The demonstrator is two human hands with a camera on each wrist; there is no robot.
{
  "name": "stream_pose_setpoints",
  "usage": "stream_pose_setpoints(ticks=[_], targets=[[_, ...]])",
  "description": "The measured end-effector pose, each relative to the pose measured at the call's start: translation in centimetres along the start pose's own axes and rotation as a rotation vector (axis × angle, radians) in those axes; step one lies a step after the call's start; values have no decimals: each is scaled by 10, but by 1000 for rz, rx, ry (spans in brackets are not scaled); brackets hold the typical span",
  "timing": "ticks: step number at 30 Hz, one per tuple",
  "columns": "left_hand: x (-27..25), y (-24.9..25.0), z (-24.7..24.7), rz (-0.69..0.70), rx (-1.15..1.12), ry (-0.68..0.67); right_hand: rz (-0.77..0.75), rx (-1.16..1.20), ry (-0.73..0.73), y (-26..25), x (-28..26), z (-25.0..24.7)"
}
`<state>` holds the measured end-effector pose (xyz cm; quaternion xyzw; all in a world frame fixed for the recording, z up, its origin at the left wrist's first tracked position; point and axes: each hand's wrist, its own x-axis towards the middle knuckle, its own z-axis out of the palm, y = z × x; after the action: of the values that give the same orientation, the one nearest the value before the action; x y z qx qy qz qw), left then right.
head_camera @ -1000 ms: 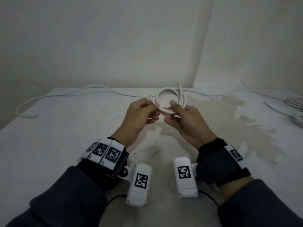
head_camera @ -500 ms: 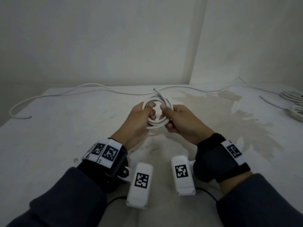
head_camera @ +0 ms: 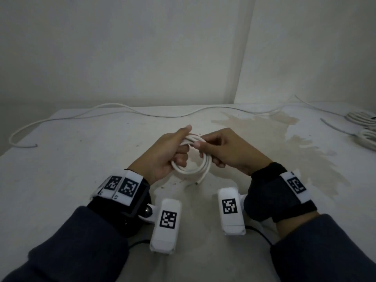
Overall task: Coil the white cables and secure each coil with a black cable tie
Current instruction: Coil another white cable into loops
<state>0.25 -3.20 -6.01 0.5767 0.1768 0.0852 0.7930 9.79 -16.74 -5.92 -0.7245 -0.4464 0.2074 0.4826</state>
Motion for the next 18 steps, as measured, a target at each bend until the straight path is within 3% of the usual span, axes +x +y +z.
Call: stream_pose_setpoints(ticks=[4, 10, 15, 18], targets=[[1, 1, 4, 128, -57, 165, -40, 128, 139, 3, 6, 2], [1, 0, 9, 201, -187, 218, -73, 254, 262, 7, 7, 4], [1, -1, 9, 224, -199, 257, -52, 141, 170, 10, 7, 3], [2, -5, 10, 179, -187, 205, -73, -3, 243, 13, 8, 1]])
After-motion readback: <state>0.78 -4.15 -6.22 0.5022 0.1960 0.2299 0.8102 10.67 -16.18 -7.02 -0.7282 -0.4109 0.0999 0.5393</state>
